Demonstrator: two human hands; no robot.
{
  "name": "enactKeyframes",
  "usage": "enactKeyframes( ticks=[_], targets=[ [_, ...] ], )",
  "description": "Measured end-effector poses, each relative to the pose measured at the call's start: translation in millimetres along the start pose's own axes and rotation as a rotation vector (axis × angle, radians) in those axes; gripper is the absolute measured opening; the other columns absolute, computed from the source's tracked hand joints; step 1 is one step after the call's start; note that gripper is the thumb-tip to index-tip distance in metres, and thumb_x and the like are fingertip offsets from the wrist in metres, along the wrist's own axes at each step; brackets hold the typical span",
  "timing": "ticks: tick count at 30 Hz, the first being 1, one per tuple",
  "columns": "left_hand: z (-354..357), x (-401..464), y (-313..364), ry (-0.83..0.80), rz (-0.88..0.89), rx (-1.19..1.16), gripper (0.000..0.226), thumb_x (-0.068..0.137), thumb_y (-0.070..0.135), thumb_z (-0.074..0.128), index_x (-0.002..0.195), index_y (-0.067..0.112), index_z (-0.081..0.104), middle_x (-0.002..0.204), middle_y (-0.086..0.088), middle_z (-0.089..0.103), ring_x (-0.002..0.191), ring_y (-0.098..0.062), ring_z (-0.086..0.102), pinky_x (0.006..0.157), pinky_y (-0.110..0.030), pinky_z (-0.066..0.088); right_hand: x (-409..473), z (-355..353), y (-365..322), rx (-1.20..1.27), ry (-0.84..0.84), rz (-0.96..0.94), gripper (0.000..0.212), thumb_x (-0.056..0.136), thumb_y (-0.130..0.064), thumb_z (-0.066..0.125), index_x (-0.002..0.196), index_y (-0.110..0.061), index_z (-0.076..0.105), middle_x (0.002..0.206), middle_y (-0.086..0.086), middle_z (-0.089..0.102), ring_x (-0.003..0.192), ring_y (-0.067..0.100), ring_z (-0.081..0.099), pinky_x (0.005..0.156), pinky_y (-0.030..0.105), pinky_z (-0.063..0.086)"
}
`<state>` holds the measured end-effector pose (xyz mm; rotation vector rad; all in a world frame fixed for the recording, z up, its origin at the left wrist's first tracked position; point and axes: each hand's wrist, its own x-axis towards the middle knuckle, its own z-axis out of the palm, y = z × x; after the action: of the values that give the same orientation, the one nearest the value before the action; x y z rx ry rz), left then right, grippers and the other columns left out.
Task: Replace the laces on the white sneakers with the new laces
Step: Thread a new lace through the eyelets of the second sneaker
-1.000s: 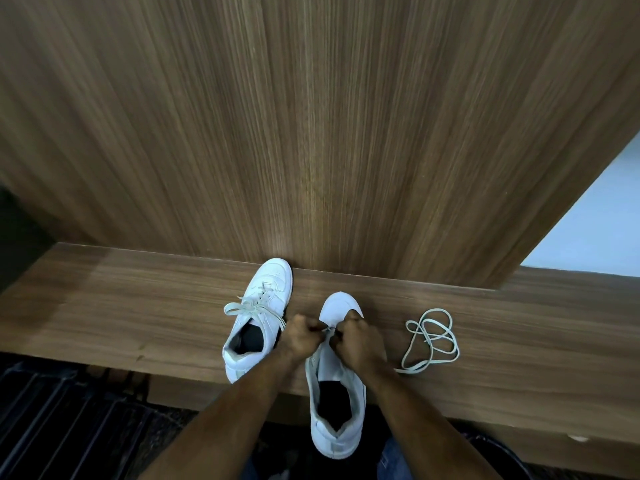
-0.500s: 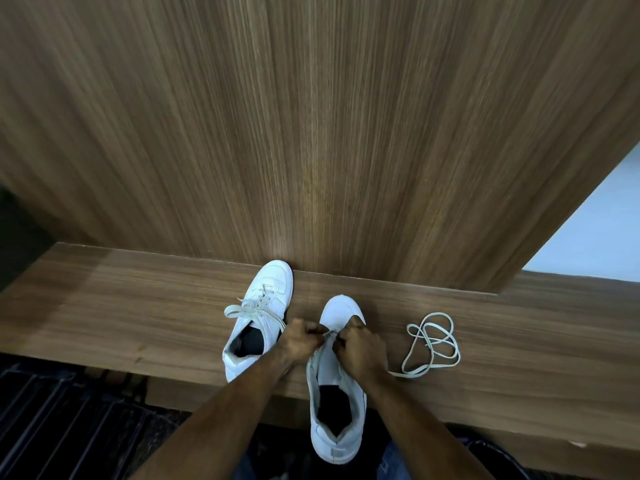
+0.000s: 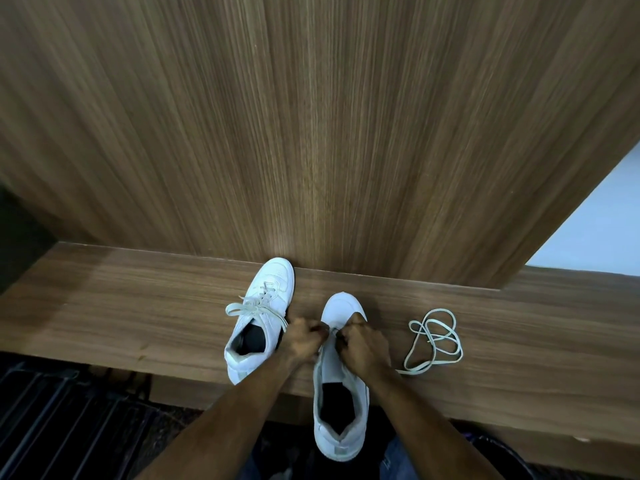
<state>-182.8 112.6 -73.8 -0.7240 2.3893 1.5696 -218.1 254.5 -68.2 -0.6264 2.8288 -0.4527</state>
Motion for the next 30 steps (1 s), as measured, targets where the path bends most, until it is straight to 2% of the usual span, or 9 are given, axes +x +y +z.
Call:
enactKeyframes(
  ticks=[2,4,9,13,16,18,24,28,30],
  targets=[
    [0.4,1.9,-2.6,-0.022,0.058,0.13,0.023,0.073,0.044,0.063,0.069,0.023,0.07,0.067,0.004,0.065,0.067,-0.013,0.061,0.069,-0.031,0.05,0.4,1.9,-1.7,-0.009,-0.003,0.002,0.027,0.093,-0.029,0.047,0.102,-0.019,0.07,0.118,0.004,0.05,0.1,0.03,0.061,0.07,0.034,0.043],
    [1.3,0.0,-3.7,-0.028,0.075,0.22,0.027,0.076,0.043,0.066,0.062,0.02,0.062,0.061,0.004,0.059,0.061,-0.012,0.055,0.065,-0.03,0.045,-0.8,5.5,-1.9,-0.017,-0.013,-0.001,0.026,0.095,-0.029,0.046,0.103,-0.02,0.069,0.117,0.003,0.05,0.1,0.027,0.06,0.068,0.033,0.041],
    [-0.9,-2.7,-0.5,-0.033,0.095,0.212,0.039,0.068,0.039,0.054,0.084,0.01,0.075,0.085,-0.01,0.073,0.083,-0.025,0.069,0.077,-0.04,0.055,-1.1,5.2,1.7,0.015,-0.001,-0.007,0.026,0.096,-0.032,0.045,0.102,-0.022,0.068,0.116,0.002,0.05,0.099,0.026,0.061,0.07,0.034,0.043],
    [-1.6,-0.6,-3.6,-0.041,0.081,0.161,0.022,0.082,0.028,0.066,0.095,0.015,0.077,0.093,-0.004,0.075,0.091,-0.021,0.07,0.084,-0.04,0.055,2.3,5.1,0.0,-0.02,-0.019,-0.012,0.028,0.095,-0.031,0.045,0.105,-0.023,0.069,0.117,0.003,0.049,0.1,0.028,0.06,0.075,0.037,0.048],
    [-0.5,-5.1,-5.2,-0.036,0.071,0.131,0.047,0.073,0.05,0.059,0.104,0.02,0.075,0.1,0.003,0.074,0.095,-0.014,0.068,0.089,-0.037,0.053,1.6,8.9,-1.6,-0.015,-0.01,0.012,0.027,0.095,-0.029,0.044,0.104,-0.024,0.069,0.115,0.002,0.049,0.099,0.026,0.06,0.072,0.035,0.046],
    [0.8,-6.5,-5.2,-0.039,0.051,0.103,0.054,0.065,0.055,0.053,0.102,0.023,0.075,0.099,0.007,0.074,0.095,-0.011,0.068,0.09,-0.035,0.053,0.5,11.2,-3.1,0.002,0.016,0.048,0.028,0.096,-0.031,0.043,0.102,-0.022,0.07,0.115,0.002,0.051,0.097,0.027,0.061,0.07,0.033,0.043],
    [1.7,-6.1,-5.7,0.026,-0.03,-0.046,0.029,0.07,0.038,0.054,0.085,0.026,0.077,0.092,0.0,0.075,0.09,-0.022,0.069,0.086,-0.039,0.055,1.4,11.6,0.5,0.064,0.035,0.08,0.03,0.098,-0.035,0.041,0.109,-0.028,0.068,0.117,0.0,0.051,0.1,0.028,0.062,0.075,0.034,0.045],
    [4.4,1.9,-8.5,0.046,-0.012,0.027,0.025,0.088,0.019,0.063,0.11,0.017,0.072,0.107,-0.004,0.073,0.1,-0.023,0.068,0.088,-0.041,0.055,1.7,16.8,1.2,0.108,0.027,0.092,0.027,0.097,-0.034,0.042,0.103,-0.026,0.068,0.114,-0.001,0.051,0.099,0.025,0.061,0.074,0.034,0.043],
    [6.0,3.3,-1.3,0.079,-0.016,0.082,0.018,0.087,0.02,0.066,0.102,0.016,0.075,0.1,-0.006,0.074,0.092,-0.025,0.07,0.082,-0.038,0.057,1.8,18.3,2.1,0.141,0.026,0.108,0.026,0.096,-0.034,0.044,0.101,-0.027,0.069,0.113,-0.003,0.052,0.097,0.023,0.062,0.072,0.032,0.042]
  ],
)
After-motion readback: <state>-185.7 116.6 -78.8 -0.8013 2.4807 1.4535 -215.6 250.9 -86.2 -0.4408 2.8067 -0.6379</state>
